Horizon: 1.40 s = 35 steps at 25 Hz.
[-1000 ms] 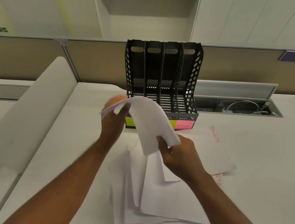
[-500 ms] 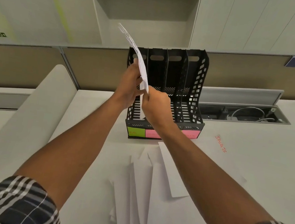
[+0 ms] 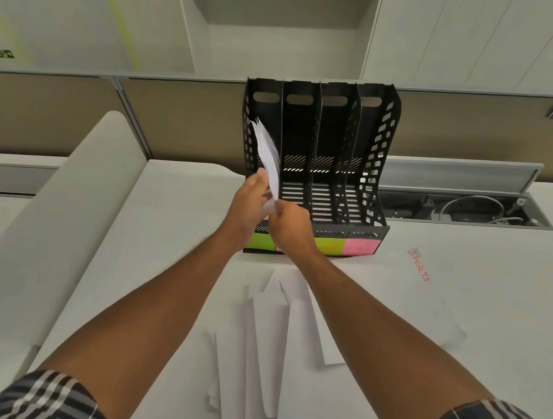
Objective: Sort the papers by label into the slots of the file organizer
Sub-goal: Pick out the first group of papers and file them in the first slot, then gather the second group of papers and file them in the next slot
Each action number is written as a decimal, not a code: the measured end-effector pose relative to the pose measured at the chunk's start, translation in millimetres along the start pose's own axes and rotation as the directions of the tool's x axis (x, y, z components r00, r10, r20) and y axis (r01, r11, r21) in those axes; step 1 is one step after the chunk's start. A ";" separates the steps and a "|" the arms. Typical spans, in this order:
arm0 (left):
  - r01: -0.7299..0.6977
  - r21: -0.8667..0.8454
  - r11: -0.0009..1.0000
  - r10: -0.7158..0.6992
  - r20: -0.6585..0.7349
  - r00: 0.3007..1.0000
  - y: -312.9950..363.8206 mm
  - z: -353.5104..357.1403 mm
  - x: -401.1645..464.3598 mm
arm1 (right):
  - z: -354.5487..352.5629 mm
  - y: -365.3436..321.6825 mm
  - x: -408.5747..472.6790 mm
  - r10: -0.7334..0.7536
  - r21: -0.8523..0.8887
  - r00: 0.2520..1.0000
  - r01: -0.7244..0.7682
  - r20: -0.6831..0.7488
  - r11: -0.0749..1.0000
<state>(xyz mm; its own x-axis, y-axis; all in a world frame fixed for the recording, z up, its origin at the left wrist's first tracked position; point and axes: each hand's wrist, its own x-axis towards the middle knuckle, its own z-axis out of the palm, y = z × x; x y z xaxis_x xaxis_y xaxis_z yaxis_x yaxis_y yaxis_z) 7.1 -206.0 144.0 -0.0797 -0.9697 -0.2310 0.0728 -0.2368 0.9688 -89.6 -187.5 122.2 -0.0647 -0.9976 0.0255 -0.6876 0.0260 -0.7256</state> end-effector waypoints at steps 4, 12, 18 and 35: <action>-0.080 0.071 0.994 0.085 -0.067 0.994 -30.2 -1.3 -34.2 | -23.4 41.1 -30.1 0.027 0.034 0.996 -0.024 -0.088 0.999; 0.202 0.628 0.752 -0.120 -0.171 0.978 -169.3 33.8 -147.3 | -1.0 158.1 -190.8 0.172 -0.442 0.974 -0.091 0.147 0.892; 0.328 0.545 0.772 -0.270 -0.187 0.945 -186.4 43.8 -164.6 | 20.1 168.6 -211.2 0.162 -0.522 0.982 -0.087 0.099 0.849; 0.227 -0.629 0.743 -0.495 -0.289 0.819 -212.1 5.4 -227.6 | 0.8 164.8 -297.2 -0.442 -0.074 0.852 0.478 0.280 0.875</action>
<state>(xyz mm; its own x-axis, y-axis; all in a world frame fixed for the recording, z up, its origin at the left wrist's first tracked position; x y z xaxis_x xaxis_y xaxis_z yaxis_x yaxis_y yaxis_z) 4.4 65.2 -8.4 0.1863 -0.6945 -0.6949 0.6617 -0.4341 0.6113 -183.1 113.2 -5.5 0.4511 -0.8798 0.1498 -0.6861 -0.4492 -0.5723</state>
